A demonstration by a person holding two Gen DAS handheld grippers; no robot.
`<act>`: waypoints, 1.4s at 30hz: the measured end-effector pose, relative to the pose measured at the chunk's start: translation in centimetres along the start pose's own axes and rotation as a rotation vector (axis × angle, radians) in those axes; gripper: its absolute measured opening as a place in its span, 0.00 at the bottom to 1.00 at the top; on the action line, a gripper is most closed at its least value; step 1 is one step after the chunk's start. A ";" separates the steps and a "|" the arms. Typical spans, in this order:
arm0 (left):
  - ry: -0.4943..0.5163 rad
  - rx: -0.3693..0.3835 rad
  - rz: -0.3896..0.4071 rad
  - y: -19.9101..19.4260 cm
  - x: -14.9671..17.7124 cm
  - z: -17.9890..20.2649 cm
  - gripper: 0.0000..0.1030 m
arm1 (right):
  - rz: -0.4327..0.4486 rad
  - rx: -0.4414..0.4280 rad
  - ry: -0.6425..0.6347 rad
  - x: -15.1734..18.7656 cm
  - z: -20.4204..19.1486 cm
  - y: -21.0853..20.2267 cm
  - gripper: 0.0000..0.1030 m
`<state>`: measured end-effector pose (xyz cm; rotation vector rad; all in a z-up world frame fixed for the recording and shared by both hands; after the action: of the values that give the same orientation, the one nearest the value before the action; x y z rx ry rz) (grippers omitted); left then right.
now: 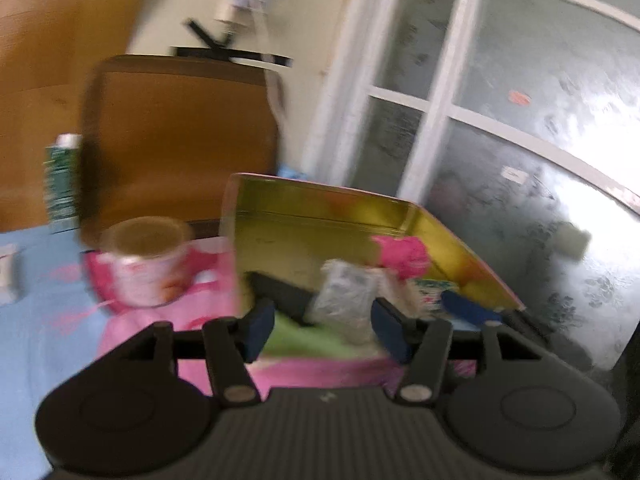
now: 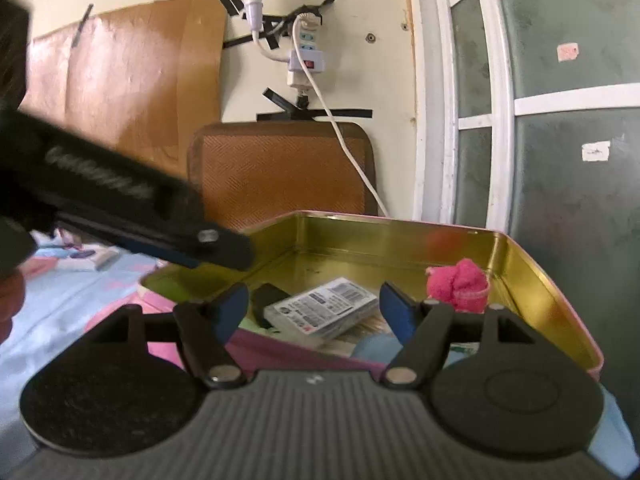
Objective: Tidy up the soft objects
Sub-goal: 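Move the right gripper back toward the white wet-wipe packet, then grasp the white wet-wipe packet with the right gripper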
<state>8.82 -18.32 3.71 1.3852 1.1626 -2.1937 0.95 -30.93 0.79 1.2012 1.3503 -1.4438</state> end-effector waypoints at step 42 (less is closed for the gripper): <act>-0.334 -0.418 0.192 -13.3 8.3 -22.8 0.73 | -0.456 -0.518 -0.157 1.0 -25.1 14.0 0.69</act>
<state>10.59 8.77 -1.85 0.8795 1.2130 -1.8231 17.07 -7.42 -2.81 0.4551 1.8150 -1.3256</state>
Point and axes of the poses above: each gripper's, at about its wrist camera, not at the fingertips, and y roughly the way its jaws point, z to its right, x to its underside, the point moved 5 cm from there along y, roughly the way its jaws point, and after that the axes turned 4 degrees about -x, right-handed, at the moved point
